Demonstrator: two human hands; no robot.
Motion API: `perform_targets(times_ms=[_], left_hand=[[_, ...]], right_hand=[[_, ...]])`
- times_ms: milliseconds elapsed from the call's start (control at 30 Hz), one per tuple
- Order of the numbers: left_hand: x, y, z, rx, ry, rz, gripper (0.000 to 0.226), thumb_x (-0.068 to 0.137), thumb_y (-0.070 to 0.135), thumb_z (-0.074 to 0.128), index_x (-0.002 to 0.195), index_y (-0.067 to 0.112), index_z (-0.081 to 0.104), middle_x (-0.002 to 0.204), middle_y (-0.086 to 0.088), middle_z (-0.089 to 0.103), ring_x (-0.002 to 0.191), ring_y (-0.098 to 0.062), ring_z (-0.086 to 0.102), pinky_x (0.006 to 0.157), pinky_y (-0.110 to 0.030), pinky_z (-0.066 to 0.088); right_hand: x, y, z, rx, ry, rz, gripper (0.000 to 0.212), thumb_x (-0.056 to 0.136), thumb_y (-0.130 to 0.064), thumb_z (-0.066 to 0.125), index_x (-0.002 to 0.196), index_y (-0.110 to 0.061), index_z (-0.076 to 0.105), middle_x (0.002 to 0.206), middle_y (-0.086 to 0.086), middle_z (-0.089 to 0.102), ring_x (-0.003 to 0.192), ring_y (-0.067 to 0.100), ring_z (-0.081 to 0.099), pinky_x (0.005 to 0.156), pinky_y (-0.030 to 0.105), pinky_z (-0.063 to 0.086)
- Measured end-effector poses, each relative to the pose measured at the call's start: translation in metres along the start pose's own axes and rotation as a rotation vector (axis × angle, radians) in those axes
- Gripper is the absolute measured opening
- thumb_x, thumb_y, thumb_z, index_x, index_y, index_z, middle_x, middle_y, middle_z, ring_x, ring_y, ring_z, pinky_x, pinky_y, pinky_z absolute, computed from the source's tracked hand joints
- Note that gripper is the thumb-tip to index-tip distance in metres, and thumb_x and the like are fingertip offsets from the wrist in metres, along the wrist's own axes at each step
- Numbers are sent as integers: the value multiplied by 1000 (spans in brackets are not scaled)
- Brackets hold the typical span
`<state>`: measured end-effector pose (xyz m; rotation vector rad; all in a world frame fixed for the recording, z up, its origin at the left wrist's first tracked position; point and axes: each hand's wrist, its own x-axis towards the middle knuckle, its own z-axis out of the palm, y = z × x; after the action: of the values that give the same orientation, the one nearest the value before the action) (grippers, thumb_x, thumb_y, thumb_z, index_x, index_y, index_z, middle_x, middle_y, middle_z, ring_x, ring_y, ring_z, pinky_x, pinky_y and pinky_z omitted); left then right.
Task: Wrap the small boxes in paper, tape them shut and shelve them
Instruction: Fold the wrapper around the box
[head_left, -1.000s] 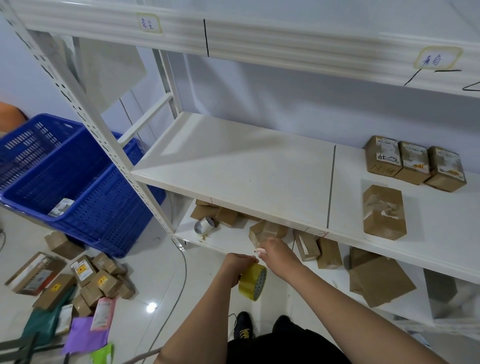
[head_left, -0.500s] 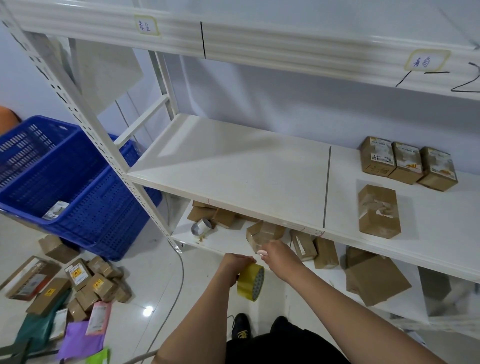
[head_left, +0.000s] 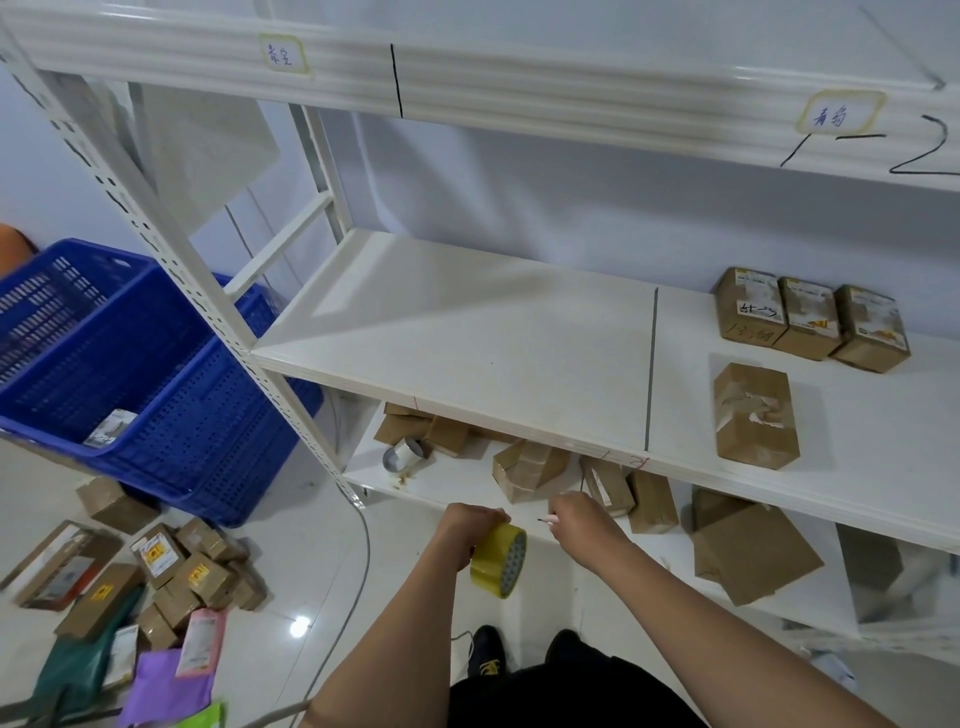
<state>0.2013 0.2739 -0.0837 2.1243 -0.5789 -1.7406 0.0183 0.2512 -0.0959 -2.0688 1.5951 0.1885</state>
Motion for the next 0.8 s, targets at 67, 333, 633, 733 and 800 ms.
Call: perform_targets(times_ms=[67,333,633,733,800], left_hand=[[-2,-1,-4,41,-13,8,35,87,35,76,108,12,60,111,-8,59,99,-26,58,75,-31,51],[7,2,-4,211,67,96,48,77,47,82,112,18,70,112,-5,64,103,-25,61,89,-36,55],[13,-13,-27,107,177,118,31,83,36,80,104,15,69,106,-6,65,101,-26,62,92,-39,54],[10,6,-27,47,168,168,27,84,40,78,101,20,68,100,-2,61,101,-26,59,87,-37,53],[8,15,-22,-2,151,186,26,85,39,77,100,22,67,94,1,59,100,-26,59,86,-37,54]], right_hand=[[-2,8,4,40,-4,64,10,98,-11,51,88,-11,52,99,12,59,89,28,60,66,28,39],[-3,21,1,240,3,193,16,97,-17,55,83,-11,50,92,9,57,78,21,53,56,26,34],[7,10,1,390,48,242,16,91,-14,58,76,-10,53,83,5,58,70,20,54,55,24,38],[10,11,-3,434,91,250,11,91,-16,61,80,-13,60,84,0,62,75,17,60,57,25,42],[10,13,-13,445,138,230,23,92,-15,62,71,-19,56,74,-8,57,69,11,54,55,23,36]])
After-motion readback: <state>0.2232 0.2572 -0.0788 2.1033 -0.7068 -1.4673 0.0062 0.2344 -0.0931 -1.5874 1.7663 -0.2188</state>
